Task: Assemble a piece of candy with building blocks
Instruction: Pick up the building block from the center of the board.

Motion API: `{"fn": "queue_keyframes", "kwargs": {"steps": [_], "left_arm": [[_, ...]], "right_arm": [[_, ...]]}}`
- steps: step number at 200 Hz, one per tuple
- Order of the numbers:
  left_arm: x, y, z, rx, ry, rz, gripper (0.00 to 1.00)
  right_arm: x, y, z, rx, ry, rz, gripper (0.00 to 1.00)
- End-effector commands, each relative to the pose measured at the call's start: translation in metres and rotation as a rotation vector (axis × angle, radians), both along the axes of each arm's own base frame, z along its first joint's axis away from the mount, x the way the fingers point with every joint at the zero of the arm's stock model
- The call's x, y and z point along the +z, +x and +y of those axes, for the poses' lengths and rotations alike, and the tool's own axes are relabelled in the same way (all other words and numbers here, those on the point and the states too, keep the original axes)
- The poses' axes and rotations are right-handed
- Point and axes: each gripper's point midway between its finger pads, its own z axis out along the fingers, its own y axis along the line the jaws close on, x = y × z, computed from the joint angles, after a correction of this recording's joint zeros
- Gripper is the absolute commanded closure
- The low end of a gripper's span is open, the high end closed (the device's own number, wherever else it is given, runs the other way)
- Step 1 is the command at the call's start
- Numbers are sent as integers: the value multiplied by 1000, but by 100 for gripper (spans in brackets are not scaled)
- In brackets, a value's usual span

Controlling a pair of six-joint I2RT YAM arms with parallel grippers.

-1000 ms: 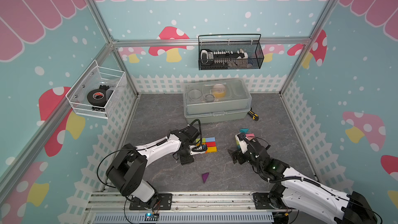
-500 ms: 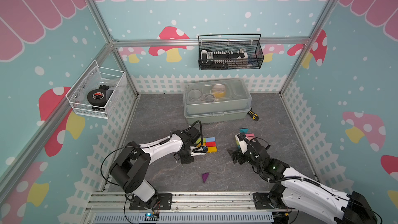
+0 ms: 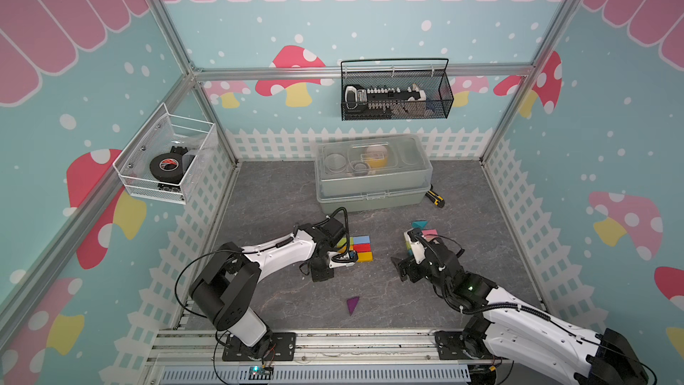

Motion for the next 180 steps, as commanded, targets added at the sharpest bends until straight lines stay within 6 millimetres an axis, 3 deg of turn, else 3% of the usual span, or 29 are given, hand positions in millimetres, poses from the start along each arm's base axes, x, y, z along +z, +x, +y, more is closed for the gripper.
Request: {"fn": "queue_keyframes", "kwargs": {"steps": [1, 35, 68, 135, 180], "left_arm": [[20, 11, -10, 1, -43, -63, 82], [59, 36, -23, -31, -97, -188, 83], [72, 72, -46, -65, -89, -230, 84], [67, 134, -84, -119, -87, -243, 86], [51, 152, -94, -151, -70, -199, 85]], "right_arm": [[-1, 1, 1, -5, 12, -1, 3], [-2, 2, 1, -7, 11, -1, 3], [-4, 3, 0, -13, 2, 2, 3], [-11, 3, 0, -16, -21, 21, 3], [-13, 4, 0, -18, -31, 26, 3]]}}
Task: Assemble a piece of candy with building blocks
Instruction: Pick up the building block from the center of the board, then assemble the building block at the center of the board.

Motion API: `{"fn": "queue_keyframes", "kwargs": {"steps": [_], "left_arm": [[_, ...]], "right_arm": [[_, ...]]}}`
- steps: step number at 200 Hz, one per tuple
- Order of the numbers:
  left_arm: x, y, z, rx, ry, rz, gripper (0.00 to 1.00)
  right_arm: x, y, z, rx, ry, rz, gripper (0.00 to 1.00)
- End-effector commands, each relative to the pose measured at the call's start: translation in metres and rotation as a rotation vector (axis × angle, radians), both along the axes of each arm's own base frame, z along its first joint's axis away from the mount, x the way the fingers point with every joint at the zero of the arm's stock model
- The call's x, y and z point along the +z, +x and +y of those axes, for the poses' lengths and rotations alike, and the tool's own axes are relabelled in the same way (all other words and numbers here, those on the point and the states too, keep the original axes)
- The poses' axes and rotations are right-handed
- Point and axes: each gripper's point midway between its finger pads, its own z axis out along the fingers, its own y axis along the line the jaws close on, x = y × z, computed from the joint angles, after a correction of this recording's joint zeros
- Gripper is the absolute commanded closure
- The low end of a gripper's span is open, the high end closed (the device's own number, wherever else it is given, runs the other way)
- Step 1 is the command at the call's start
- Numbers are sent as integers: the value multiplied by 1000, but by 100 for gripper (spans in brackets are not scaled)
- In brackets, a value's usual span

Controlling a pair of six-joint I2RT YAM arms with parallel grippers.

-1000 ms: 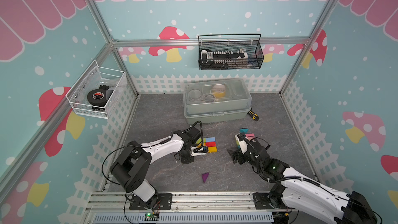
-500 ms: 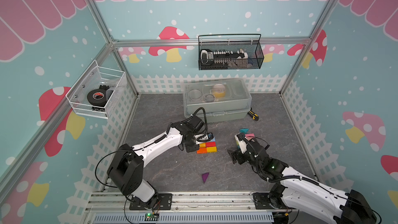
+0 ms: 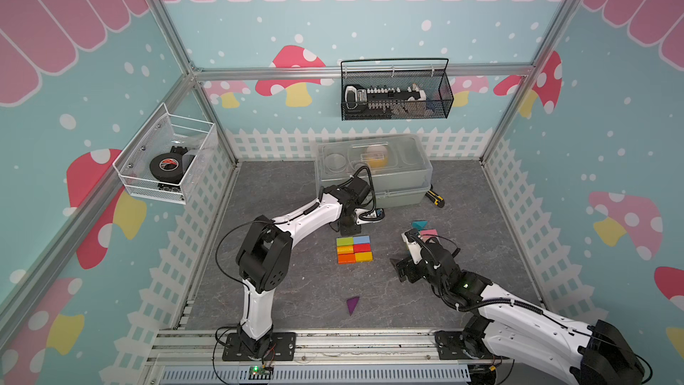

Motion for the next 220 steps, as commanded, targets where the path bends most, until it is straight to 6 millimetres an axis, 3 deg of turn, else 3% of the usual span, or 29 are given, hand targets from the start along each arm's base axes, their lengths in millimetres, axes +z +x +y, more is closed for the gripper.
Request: {"fn": "queue_keyframes", "kwargs": {"steps": [1, 74, 176, 220], "left_arm": [[-4, 2, -2, -60, 15, 38, 85], [-23, 12, -2, -84, 48, 112, 84], [-38, 3, 11, -98, 78, 221, 81], [-46, -1, 7, -97, 61, 255, 79]], "right_arm": [[1, 3, -1, -16, 2, -8, 3], [-3, 4, -1, -20, -16, 5, 3], [-7, 5, 0, -22, -27, 15, 3], [-9, 6, 0, -21, -31, 20, 3]]}}
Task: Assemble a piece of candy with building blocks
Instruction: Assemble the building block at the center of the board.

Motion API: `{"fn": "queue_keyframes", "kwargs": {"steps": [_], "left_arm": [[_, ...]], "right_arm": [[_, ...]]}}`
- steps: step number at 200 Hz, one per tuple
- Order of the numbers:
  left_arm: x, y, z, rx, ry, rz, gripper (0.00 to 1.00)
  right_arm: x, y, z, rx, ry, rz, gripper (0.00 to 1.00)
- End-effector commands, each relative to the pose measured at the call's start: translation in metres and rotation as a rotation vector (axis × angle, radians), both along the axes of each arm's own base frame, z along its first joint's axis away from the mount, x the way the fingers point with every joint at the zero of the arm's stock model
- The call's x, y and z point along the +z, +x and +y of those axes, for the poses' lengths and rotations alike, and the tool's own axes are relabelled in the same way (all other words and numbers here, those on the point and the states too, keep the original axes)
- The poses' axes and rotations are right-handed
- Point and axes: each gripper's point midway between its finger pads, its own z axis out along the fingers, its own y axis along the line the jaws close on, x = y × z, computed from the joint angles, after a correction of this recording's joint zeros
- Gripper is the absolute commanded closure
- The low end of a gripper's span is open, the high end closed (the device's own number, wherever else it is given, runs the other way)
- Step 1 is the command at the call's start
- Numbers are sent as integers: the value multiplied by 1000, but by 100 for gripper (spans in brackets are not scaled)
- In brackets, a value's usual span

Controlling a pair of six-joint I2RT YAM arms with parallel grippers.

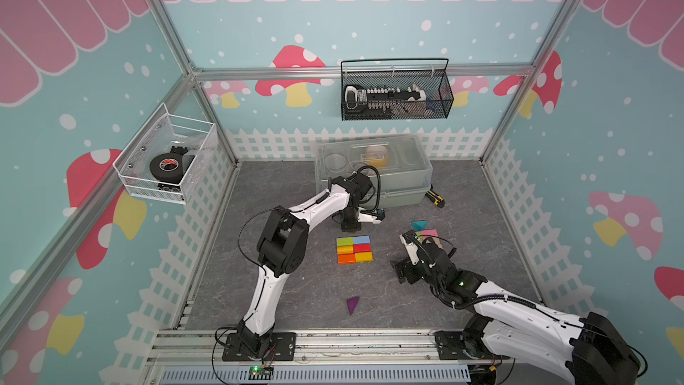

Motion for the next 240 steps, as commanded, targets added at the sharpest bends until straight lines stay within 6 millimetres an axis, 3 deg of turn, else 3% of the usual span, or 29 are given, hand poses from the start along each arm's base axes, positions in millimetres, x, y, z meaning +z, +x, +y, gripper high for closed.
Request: {"fn": "queue_keyframes", "kwargs": {"steps": [1, 91, 240], "left_arm": [[-15, -9, 6, -13, 8, 81, 79], [-19, -12, 7, -15, 14, 102, 78], [-16, -6, 10, -4, 29, 79, 63]], "right_arm": [[8, 5, 2, -15, 13, -21, 3], [6, 5, 1, -18, 11, -21, 3], [6, 5, 1, -18, 11, -21, 3]]}}
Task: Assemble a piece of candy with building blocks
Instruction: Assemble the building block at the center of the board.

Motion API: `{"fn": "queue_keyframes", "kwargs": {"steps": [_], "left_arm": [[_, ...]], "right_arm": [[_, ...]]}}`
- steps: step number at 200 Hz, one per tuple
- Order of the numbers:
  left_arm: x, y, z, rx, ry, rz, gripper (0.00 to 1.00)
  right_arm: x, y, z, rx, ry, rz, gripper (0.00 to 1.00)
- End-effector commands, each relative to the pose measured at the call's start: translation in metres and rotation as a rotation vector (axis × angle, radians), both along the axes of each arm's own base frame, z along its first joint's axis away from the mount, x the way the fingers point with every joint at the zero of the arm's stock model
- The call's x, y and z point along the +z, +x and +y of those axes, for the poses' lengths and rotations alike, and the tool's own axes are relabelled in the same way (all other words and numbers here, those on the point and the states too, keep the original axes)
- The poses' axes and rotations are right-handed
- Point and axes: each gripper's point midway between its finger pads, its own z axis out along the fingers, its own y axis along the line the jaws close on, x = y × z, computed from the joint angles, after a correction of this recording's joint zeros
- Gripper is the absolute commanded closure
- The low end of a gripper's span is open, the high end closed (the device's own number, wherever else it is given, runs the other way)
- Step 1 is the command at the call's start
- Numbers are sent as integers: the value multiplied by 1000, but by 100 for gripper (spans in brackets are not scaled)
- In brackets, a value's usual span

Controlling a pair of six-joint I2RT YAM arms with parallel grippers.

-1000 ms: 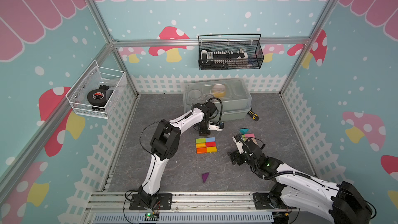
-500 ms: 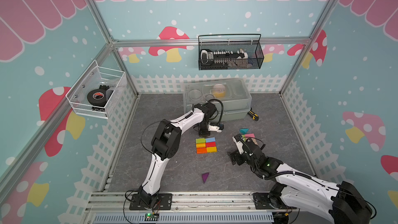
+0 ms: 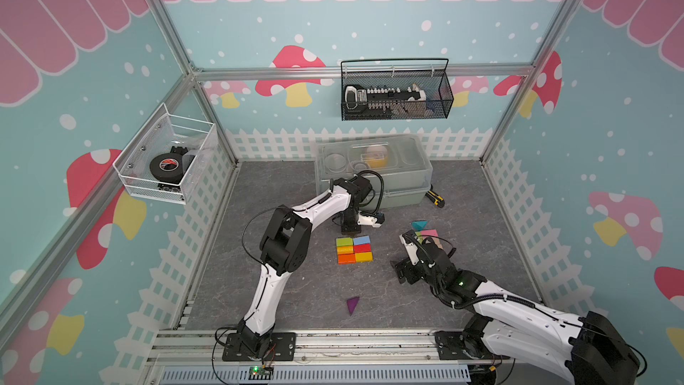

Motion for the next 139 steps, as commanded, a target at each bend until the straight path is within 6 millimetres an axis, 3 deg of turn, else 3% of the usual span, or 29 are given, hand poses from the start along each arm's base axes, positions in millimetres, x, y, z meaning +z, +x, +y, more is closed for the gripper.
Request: {"fn": "queue_keyframes", "kwargs": {"steps": [1, 74, 139], "left_arm": [[-4, 3, 9, -3, 19, 21, 63], [17, 7, -1, 15, -45, -11, 61], [70, 6, -3, 81, -154, -124, 59]], "right_arm": [[6, 5, 1, -17, 11, -20, 3], [6, 6, 2, -15, 12, -21, 3], [7, 6, 2, -14, 13, -24, 3]]}}
